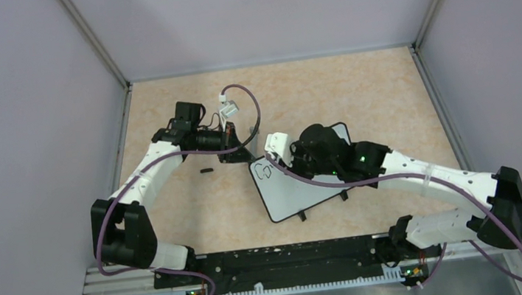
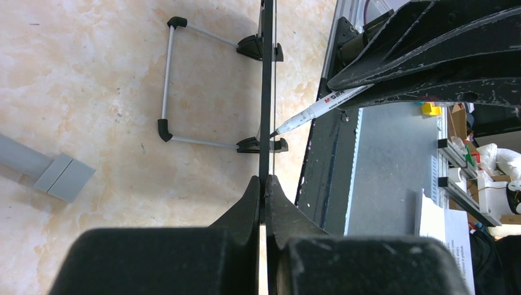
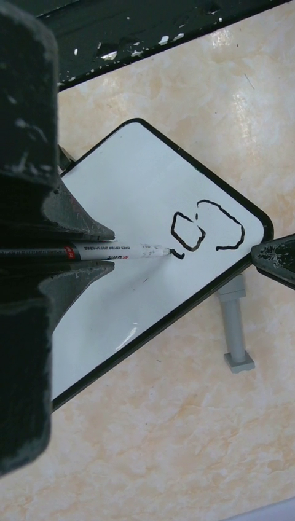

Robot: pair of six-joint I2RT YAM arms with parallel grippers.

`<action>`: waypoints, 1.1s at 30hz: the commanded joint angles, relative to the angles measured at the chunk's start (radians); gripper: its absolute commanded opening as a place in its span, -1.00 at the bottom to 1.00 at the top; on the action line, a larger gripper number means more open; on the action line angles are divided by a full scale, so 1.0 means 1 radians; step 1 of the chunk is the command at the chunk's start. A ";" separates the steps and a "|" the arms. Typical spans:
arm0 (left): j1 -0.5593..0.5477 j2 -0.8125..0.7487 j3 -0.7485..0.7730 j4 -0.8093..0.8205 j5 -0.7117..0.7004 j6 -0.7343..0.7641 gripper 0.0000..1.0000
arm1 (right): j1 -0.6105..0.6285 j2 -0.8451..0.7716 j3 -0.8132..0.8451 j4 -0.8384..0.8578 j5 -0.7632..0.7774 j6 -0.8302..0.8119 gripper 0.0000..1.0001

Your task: Write a sentence on the whiteboard

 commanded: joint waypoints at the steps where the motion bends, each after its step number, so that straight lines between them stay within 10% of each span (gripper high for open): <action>1: -0.007 -0.015 -0.013 -0.011 0.020 0.001 -1.00 | -0.018 -0.012 -0.024 -0.010 -0.017 -0.009 -1.00; 33: -0.007 -0.024 -0.018 -0.009 0.020 0.000 -1.00 | -0.054 -0.034 0.014 0.009 0.059 -0.003 -1.00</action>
